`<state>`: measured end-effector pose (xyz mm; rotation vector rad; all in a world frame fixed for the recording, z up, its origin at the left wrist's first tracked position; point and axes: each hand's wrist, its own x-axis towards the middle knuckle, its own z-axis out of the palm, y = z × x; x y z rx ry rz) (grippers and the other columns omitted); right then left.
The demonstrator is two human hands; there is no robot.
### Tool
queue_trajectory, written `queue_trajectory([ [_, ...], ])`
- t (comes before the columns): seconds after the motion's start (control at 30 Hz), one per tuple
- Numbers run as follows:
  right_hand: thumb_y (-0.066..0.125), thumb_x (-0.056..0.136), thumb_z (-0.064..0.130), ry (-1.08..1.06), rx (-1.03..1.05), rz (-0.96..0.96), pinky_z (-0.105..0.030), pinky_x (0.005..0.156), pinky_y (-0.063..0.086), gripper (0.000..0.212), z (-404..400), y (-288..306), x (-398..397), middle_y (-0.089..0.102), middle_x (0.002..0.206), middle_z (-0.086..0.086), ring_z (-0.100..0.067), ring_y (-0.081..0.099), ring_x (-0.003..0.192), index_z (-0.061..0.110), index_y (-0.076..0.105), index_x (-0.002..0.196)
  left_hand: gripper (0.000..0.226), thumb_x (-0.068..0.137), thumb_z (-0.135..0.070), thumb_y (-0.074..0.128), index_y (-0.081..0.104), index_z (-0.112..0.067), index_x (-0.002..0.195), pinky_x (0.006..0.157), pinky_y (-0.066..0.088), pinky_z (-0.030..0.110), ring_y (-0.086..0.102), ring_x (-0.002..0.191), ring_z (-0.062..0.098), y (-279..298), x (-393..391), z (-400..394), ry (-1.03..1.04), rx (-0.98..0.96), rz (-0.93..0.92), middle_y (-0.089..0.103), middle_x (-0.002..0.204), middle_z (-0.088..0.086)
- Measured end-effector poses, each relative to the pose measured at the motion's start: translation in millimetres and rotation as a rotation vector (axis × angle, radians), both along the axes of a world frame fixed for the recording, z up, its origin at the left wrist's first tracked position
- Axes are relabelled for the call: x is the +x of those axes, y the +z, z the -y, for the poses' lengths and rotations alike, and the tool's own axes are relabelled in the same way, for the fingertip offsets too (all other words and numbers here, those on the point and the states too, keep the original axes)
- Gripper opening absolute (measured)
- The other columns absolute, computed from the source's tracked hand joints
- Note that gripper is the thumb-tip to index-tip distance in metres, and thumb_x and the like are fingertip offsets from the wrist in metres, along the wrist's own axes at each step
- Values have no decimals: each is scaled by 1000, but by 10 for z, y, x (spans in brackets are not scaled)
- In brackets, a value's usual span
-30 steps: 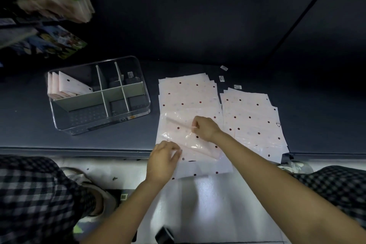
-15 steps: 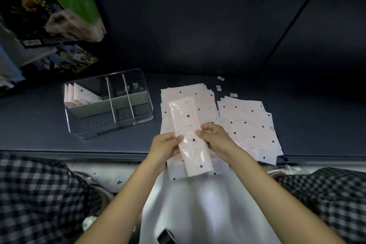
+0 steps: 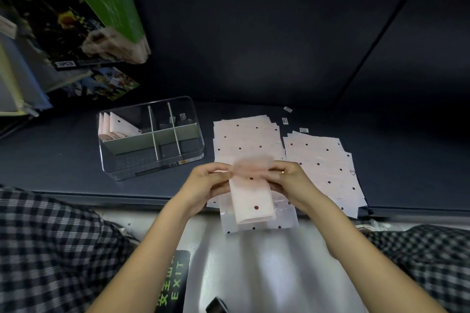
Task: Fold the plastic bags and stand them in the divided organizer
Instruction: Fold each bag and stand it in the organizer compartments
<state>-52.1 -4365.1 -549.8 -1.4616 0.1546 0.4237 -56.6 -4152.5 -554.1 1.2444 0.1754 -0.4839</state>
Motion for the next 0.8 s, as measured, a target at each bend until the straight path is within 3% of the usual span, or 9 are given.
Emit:
queue_trajectory([
  [0.17,53,87,-7,-23,-100,126,-19,70,54,40,-36,35,-14,71,74,3,-13,64,72,19,76,67,31,91,4,50,71,-11,73,64,55,23,70,76,19,40,7,-17,22,-49,-22,71,84,8],
  [0.27,51,86,-9,-44,-175,202,-23,71,54,43,-44,61,-16,68,72,1,-16,58,71,21,75,65,17,95,-20,52,67,-14,91,64,55,26,70,79,21,56,6,25,87,-66,-96,72,89,9],
  [0.33,51,84,-10,-60,-203,233,-27,74,54,45,-58,72,-19,67,71,-1,-19,56,73,22,74,63,27,92,-36,56,69,-12,96,65,55,26,70,79,19,36,3,82,99,22,-134,73,88,7],
  [0.5,51,83,-13,-80,-215,279,-24,71,55,48,-81,79,-25,69,72,0,-21,60,75,23,73,62,16,85,-20,68,71,-7,78,62,54,19,67,66,11,31,-22,178,191,122,-127,72,75,4],
  [0.57,51,83,-13,-68,-228,275,-24,73,55,45,-78,85,-28,71,77,-2,-21,62,78,21,73,64,15,83,-15,69,71,-9,70,60,54,18,65,62,10,35,-21,196,244,183,-73,70,68,2],
  [0.63,49,84,-14,-38,-252,272,-20,79,54,44,-75,101,-30,72,89,1,-16,65,87,19,73,69,15,82,-13,70,70,-11,67,67,57,27,64,67,16,43,-22,207,281,300,33,70,69,4],
  [0.7,47,87,-10,6,-324,300,-14,86,49,44,-75,131,-29,70,101,9,-5,64,99,25,73,79,15,82,-13,71,71,-14,66,73,54,34,63,68,17,42,-29,213,264,496,205,70,69,3],
  [0.8,59,89,10,157,-488,382,-12,90,45,25,-126,183,-50,69,102,20,6,59,104,31,73,93,10,81,-24,71,73,-24,71,66,50,29,63,67,10,47,-91,250,151,816,466,70,68,-8],
])
